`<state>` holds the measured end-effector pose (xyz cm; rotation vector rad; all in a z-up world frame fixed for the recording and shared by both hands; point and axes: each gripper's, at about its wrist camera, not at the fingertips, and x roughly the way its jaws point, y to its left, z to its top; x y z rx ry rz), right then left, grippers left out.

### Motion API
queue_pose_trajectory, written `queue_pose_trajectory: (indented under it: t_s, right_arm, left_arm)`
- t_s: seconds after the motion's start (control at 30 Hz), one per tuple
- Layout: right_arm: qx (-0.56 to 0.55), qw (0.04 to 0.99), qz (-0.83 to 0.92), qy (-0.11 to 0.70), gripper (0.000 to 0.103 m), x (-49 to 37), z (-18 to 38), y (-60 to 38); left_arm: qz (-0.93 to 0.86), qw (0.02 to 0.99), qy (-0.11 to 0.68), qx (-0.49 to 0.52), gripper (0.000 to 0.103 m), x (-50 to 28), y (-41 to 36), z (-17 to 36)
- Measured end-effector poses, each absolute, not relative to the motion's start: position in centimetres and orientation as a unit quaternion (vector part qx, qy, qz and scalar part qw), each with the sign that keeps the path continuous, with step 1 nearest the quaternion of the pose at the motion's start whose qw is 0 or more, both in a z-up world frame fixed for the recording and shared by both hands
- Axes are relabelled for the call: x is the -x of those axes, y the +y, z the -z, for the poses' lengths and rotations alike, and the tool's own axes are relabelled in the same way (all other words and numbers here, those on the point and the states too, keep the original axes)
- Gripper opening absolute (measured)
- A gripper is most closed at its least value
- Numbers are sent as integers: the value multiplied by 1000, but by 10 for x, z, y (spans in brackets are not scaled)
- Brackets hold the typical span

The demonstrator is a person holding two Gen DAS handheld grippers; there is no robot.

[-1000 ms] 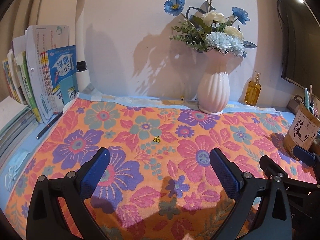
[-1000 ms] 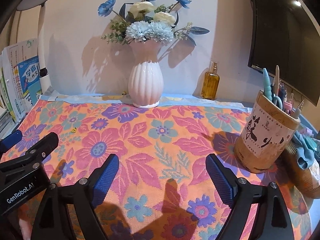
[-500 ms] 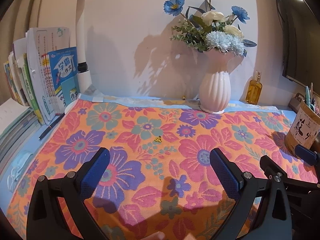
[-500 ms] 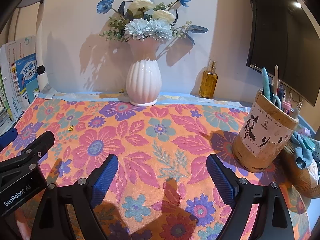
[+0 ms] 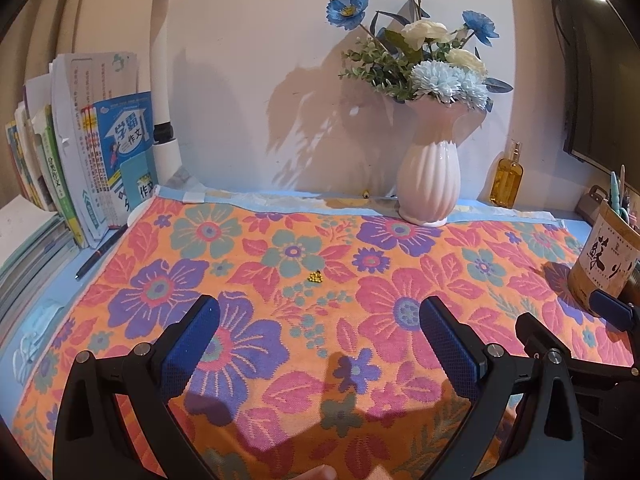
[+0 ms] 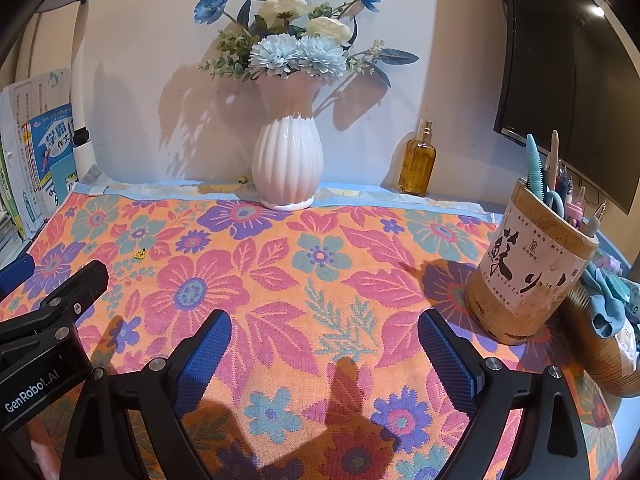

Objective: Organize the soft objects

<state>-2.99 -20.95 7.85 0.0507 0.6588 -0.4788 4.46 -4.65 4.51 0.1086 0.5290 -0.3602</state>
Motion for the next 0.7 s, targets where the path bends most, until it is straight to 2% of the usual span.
queue_pose_trajectory:
  t_s: [0.7]
  right_arm:
    - [-20,917,232,325,94,28,-77,-209]
  left_arm:
    - [184,946,261,-59,102,-44,-47,-45]
